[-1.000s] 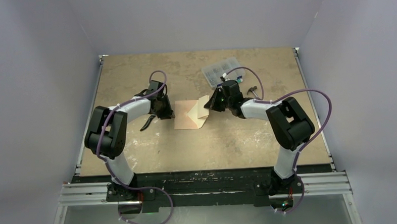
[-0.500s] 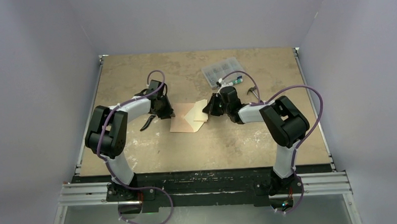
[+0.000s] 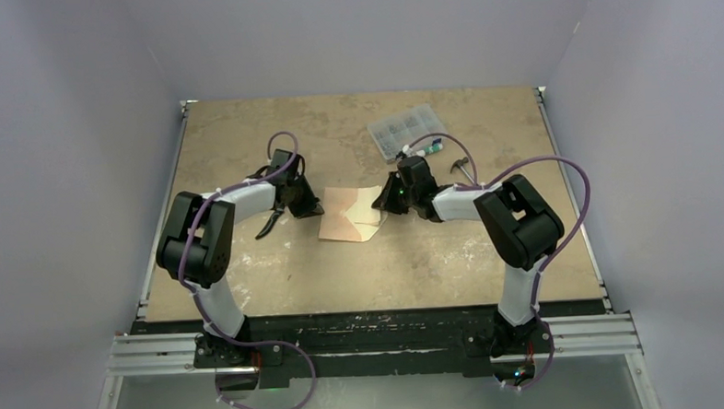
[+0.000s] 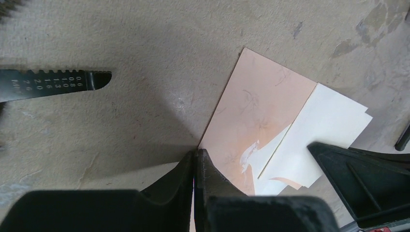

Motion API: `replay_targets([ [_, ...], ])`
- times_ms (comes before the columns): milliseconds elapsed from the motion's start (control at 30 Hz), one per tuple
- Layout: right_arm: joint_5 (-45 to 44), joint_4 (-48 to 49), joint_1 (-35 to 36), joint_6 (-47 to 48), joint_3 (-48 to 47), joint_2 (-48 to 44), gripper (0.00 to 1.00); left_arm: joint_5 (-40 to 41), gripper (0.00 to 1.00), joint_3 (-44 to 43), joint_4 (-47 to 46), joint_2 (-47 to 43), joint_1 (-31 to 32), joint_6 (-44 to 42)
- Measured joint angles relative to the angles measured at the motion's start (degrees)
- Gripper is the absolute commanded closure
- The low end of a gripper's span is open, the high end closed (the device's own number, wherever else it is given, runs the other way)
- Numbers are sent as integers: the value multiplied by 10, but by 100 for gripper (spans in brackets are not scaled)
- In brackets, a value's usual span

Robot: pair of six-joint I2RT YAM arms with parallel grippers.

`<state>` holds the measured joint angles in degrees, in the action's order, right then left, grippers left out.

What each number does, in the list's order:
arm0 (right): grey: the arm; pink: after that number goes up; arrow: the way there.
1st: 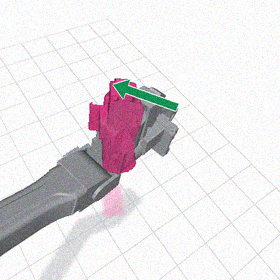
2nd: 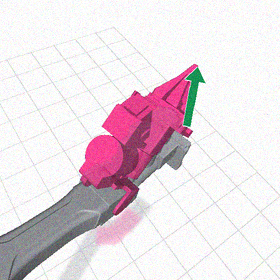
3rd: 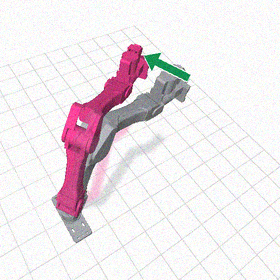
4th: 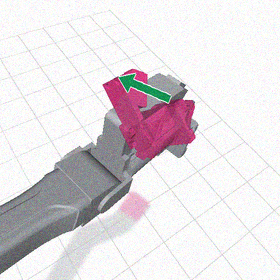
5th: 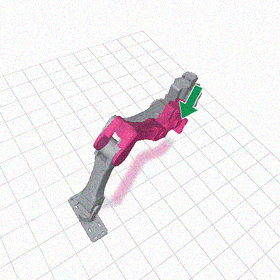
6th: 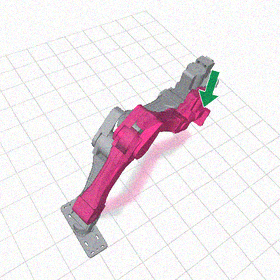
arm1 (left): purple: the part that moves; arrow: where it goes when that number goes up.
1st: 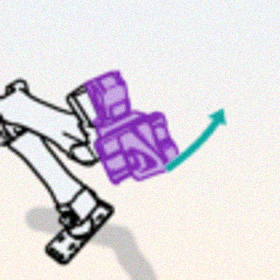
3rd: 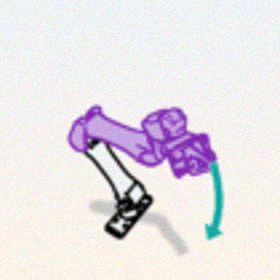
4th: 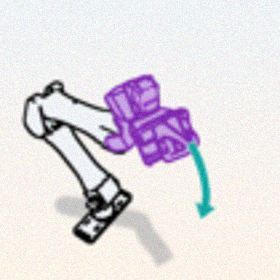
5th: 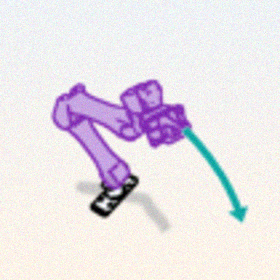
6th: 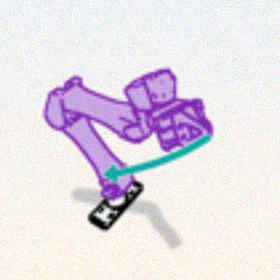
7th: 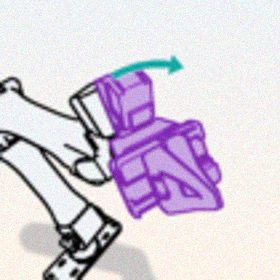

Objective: Place the letter into the envelope and seal it

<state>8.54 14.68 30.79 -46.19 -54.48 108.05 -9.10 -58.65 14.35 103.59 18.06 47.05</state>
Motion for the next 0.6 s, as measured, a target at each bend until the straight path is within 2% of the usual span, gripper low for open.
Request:
replay_targets([
  [233,-3,-26,0,-18,-2,-18,100,-2,94,3,-4,-3,0,2],
  [433,5,-27,1,15,-14,-63,100,-12,90,-57,77,-3,-3,-72],
  [600,18,-14,1,31,-26,-77,100,-31,90,-86,103,-13,-4,-108],
])
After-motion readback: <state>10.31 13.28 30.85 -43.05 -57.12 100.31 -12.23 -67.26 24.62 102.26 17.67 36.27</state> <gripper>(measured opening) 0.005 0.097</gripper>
